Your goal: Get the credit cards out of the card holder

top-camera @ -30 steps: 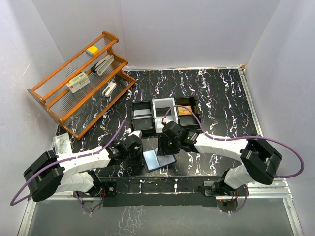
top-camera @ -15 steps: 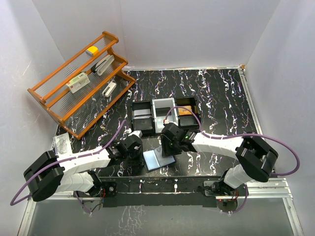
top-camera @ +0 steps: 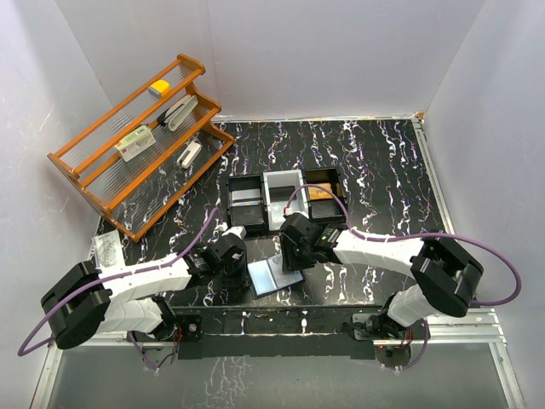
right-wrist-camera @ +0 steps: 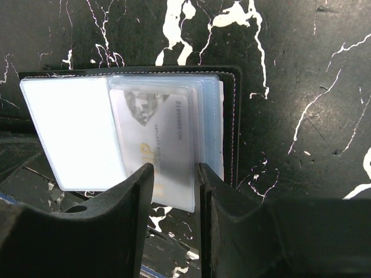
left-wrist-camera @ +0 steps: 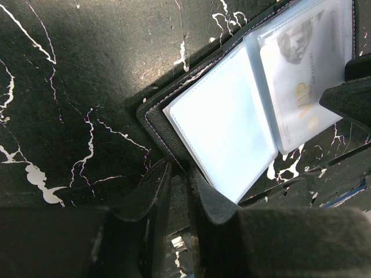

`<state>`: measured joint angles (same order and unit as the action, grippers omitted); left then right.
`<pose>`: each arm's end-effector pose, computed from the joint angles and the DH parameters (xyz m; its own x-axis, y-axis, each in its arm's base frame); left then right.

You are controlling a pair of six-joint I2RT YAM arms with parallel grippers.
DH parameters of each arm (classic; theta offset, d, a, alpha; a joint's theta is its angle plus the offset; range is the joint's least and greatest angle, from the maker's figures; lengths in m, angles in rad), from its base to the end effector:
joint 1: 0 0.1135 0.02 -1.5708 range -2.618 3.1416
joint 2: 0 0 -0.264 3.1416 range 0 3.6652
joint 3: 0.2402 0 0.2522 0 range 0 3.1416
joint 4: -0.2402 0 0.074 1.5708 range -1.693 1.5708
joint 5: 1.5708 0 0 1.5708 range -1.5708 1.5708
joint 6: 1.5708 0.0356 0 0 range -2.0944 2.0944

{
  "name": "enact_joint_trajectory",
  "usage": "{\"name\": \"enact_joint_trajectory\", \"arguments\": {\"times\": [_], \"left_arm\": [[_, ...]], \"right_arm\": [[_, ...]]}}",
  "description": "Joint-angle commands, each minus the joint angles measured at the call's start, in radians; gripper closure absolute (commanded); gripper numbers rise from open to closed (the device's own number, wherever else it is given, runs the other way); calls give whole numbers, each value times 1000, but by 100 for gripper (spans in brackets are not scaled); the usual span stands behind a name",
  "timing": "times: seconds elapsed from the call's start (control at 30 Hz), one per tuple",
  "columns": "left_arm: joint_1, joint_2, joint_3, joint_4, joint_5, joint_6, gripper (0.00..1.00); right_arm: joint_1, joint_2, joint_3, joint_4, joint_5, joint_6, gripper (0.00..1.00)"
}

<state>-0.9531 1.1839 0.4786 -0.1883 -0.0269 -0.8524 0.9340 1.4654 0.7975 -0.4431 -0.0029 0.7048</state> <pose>0.1250 -0.1743 0.1595 -0.9032 -0.0280 -0.4282 0.1901 0.8684 -0.4580 0.1607 0.2174 0.1732 -0.9273 -0.1642 -0.3364 -0.2678 0.9190 0.2895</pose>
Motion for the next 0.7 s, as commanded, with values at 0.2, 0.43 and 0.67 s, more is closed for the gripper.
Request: {"name": "enact_joint_trajectory", "arguments": {"times": [0.2, 0.43, 0.67], "left_arm": [[-6, 6, 18, 5, 7, 6, 84], [-7, 4, 20, 3, 9, 6, 84], [-7, -2, 24, -9, 5, 5, 84]], "right_arm": [[14, -43, 23, 94, -122, 2, 69], [14, -34, 41, 77, -107, -9, 75], [13, -40, 40, 70, -89, -1, 96]]}}
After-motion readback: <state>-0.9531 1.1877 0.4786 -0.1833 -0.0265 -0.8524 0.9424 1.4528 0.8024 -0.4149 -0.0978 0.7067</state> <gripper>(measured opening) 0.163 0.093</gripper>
